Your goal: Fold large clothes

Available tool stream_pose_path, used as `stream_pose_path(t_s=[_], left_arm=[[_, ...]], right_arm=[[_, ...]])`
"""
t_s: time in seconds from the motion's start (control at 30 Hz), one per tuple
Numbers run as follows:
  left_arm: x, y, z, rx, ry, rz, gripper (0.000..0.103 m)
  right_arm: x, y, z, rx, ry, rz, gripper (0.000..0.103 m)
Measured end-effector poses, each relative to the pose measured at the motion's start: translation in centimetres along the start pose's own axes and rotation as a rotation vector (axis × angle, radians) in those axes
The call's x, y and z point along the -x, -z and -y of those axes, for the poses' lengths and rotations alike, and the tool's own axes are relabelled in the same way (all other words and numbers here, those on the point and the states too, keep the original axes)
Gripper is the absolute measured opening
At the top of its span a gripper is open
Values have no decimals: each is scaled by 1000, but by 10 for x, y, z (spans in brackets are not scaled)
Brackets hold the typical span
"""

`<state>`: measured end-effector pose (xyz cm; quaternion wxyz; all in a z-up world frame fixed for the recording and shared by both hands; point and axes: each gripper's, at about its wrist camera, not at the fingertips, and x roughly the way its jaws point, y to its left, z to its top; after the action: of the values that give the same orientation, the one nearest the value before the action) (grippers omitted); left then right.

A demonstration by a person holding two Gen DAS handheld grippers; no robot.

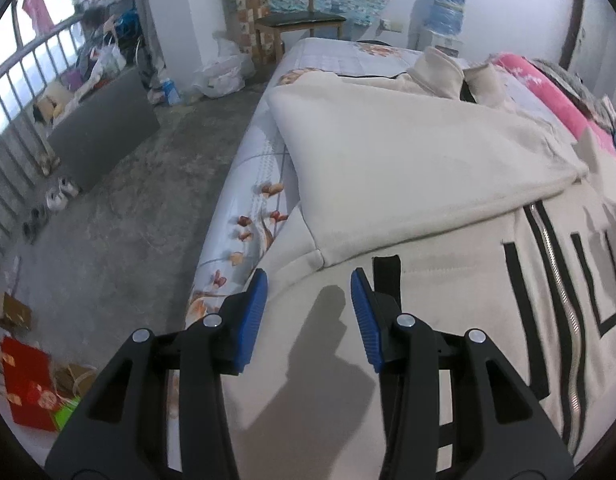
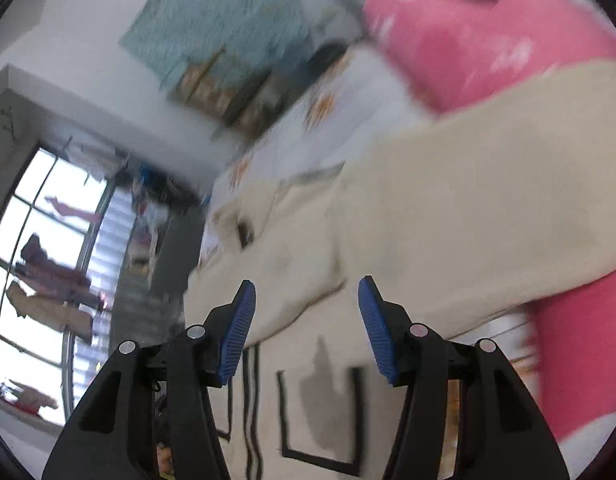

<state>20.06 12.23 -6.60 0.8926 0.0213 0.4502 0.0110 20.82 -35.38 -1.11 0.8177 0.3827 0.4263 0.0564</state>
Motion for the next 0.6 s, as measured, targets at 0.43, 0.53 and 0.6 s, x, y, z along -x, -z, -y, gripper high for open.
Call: stream_pose_path(t_s=[0.43, 0.53, 0.6], left_arm=[[-14, -3, 0, -105, -113, 24, 35], [-16, -4, -10, -64, -98, 33, 31], [-16, -5, -15, -37, -94, 40, 28]], right_arm=[[-97, 13, -10, -110, 136, -42, 45], [-108, 11, -10, -106, 190, -12, 38], [-112, 11, -7, -111, 225, 14, 28]])
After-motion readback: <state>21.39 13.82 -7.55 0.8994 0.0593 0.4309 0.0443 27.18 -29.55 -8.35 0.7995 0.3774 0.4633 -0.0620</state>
